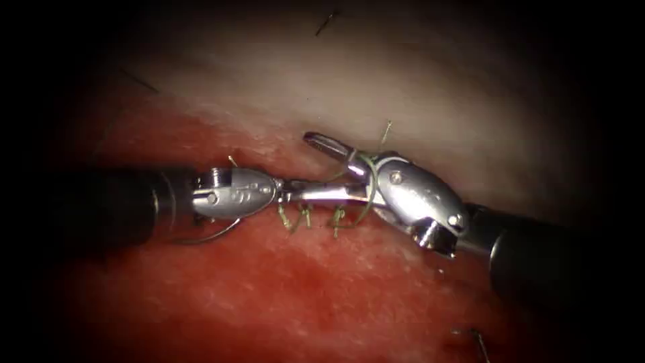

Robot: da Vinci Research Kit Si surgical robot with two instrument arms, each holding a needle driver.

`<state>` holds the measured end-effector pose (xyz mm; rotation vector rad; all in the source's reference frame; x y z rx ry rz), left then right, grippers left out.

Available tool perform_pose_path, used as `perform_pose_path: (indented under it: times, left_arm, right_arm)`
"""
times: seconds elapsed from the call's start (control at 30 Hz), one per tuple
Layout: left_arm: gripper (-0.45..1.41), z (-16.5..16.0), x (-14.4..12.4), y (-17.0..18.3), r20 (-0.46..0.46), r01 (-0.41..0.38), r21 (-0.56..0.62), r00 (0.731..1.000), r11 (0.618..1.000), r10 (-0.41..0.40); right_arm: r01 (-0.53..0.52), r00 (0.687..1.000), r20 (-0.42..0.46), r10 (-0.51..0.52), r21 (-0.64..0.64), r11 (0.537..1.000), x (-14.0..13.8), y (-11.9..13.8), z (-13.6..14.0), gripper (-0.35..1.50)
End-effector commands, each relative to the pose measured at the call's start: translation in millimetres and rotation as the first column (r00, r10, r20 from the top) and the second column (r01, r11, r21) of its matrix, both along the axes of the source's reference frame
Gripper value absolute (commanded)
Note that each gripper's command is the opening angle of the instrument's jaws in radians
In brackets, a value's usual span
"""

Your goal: Wound Closure

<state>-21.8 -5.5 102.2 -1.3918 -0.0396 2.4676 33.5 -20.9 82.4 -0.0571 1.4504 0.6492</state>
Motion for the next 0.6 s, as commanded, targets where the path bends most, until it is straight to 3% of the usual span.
perform_pose_path:
  times: [0.03,0.3,0.47,0.6]
  left_arm:
    - [-0.45,0.6,-0.4,-0.1,0.000,-0.001,0.000,1.000,1.000,0.001]
    - [-0.45,-0.5,-0.3,-1.4,-0.006,-0.019,0.008,1.000,1.000,0.019]
    - [-0.45,-1.6,-0.5,-2.5,-0.011,-0.038,0.004,0.999,0.999,0.038]
    - [-0.45,-2.1,-0.9,-2.9,-0.010,-0.047,0.004,0.999,0.999,0.047]
  right_arm:
    - [-0.033,0.999,0.028,0.033,-0.013,0.999,0.7,0.2,0.8,1.28]
    - [-0.198,0.957,0.213,0.194,-0.004,0.980,0.2,0.3,2.1,1.29]
    - [-0.277,0.942,0.247,0.228,0.186,0.943,-0.6,0.5,3.5,1.28]
    - [-0.368,0.920,0.275,0.279,0.360,0.857,-0.5,-0.4,4.4,1.08]
